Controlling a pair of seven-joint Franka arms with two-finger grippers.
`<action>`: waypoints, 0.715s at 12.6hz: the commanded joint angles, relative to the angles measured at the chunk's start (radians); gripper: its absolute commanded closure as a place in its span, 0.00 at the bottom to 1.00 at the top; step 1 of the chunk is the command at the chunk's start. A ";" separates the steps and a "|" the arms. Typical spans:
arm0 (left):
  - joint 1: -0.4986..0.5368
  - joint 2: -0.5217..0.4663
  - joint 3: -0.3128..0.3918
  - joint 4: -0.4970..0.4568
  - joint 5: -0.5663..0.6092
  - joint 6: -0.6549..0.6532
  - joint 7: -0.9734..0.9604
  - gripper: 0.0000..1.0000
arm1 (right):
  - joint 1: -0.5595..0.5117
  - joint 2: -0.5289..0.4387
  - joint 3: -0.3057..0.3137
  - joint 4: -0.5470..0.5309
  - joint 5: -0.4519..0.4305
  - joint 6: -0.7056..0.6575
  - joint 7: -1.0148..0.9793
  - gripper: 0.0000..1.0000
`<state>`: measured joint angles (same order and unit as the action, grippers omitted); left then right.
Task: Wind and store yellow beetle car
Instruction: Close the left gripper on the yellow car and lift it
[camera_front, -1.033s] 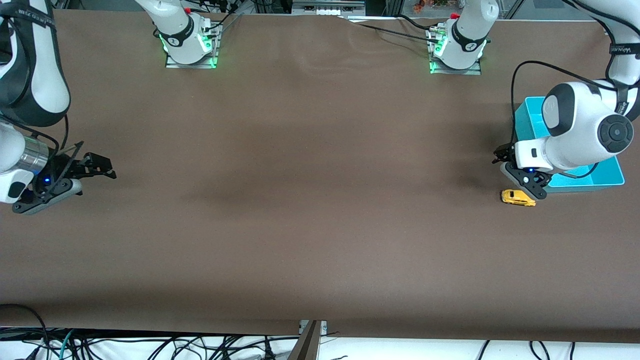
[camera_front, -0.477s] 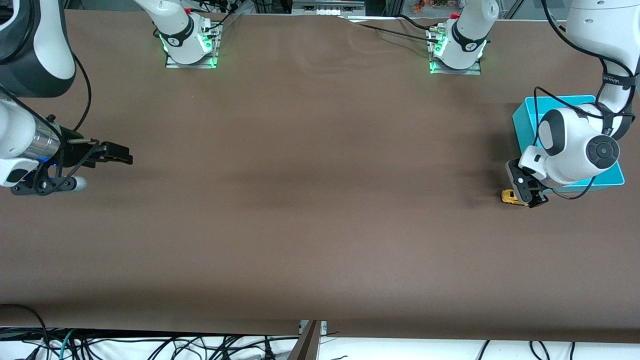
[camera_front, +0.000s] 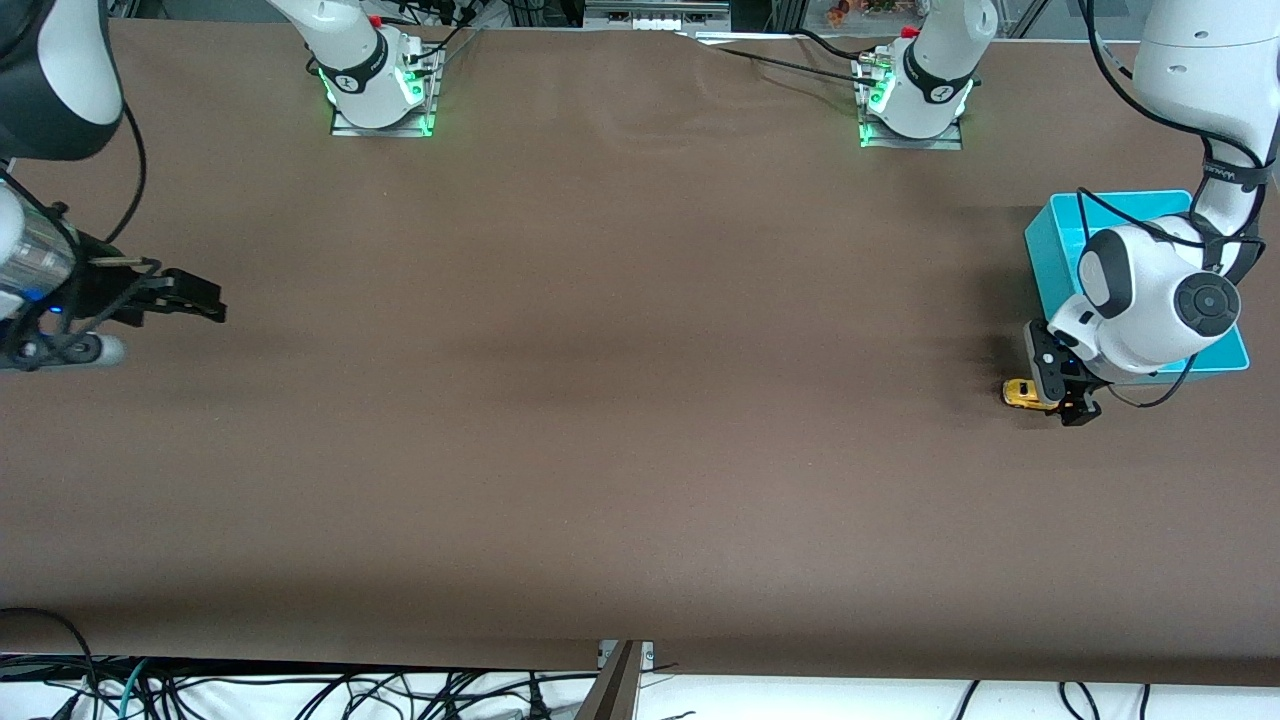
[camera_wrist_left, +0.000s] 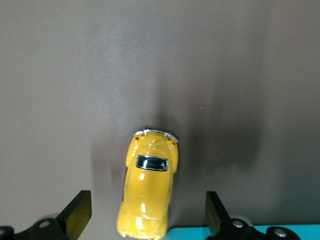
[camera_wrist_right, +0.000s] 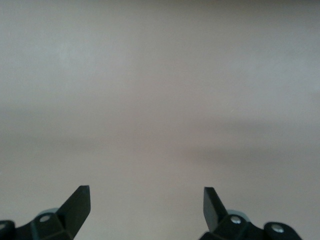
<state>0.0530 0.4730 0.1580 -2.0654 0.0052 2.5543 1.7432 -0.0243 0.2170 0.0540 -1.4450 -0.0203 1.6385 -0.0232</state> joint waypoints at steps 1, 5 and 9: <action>-0.001 0.025 0.002 0.005 0.022 0.035 0.064 0.00 | 0.001 -0.074 0.003 -0.015 -0.026 0.014 0.014 0.00; 0.002 0.027 0.002 -0.012 -0.050 0.034 0.052 0.46 | 0.001 -0.102 0.001 -0.064 -0.027 -0.005 0.009 0.00; 0.001 0.010 0.002 -0.012 -0.050 0.020 0.048 1.00 | 0.001 -0.114 -0.026 -0.086 -0.017 -0.040 0.020 0.00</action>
<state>0.0532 0.5050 0.1588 -2.0681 -0.0214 2.5784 1.7762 -0.0232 0.1364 0.0499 -1.4997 -0.0319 1.6198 -0.0161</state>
